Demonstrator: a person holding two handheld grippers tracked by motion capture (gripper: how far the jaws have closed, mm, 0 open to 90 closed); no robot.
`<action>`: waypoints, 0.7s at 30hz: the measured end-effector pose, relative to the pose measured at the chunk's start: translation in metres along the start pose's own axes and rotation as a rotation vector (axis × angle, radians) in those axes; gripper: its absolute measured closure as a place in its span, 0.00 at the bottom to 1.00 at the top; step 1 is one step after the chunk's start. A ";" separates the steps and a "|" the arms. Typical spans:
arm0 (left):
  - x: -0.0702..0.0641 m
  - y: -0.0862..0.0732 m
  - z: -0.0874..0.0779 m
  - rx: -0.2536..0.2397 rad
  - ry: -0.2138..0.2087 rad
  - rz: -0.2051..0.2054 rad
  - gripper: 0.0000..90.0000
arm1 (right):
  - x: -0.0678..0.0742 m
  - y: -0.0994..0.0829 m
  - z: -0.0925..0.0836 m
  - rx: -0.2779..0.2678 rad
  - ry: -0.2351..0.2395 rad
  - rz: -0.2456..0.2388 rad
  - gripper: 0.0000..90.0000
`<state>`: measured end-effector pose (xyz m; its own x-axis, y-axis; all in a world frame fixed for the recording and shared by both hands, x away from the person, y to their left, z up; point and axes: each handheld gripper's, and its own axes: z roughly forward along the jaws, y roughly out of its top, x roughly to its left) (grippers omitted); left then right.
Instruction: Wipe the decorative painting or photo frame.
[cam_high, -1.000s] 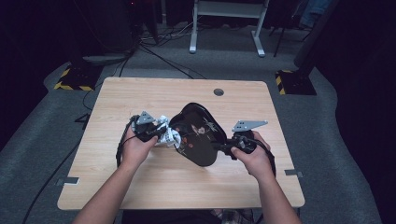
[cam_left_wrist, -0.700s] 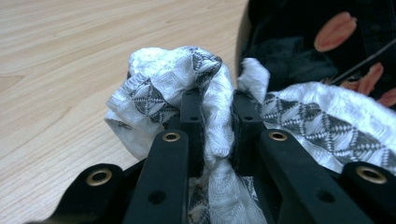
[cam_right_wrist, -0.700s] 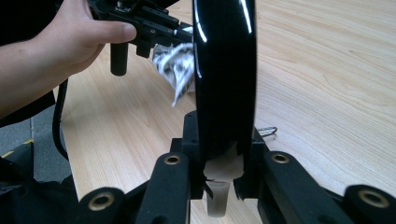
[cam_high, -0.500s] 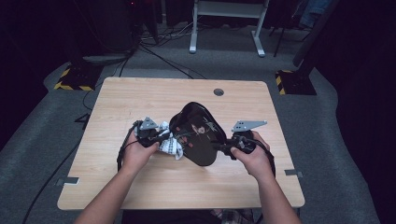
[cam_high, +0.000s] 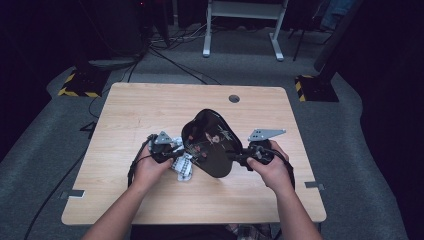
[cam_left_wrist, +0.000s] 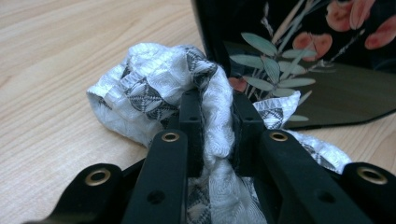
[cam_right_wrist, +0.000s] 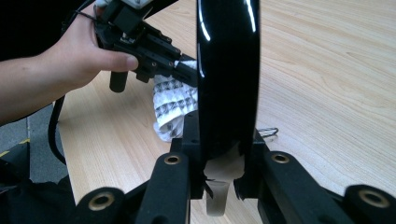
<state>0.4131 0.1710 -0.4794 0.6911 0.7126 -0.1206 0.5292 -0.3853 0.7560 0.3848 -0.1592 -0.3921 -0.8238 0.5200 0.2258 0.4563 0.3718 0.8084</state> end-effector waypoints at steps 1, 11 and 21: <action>-0.002 0.000 0.000 0.014 0.003 0.008 0.87 | 0.000 0.000 0.000 0.000 0.000 0.001 0.87; -0.007 -0.008 0.006 0.041 -0.007 0.031 0.87 | 0.000 0.000 0.000 0.000 0.000 0.001 0.87; -0.008 -0.011 0.005 0.042 -0.031 0.014 0.87 | -0.002 0.000 -0.001 -0.014 -0.010 0.007 0.87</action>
<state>0.4043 0.1669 -0.4895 0.7133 0.6887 -0.1302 0.5387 -0.4199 0.7304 0.3861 -0.1610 -0.3922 -0.8173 0.5300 0.2262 0.4571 0.3572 0.8146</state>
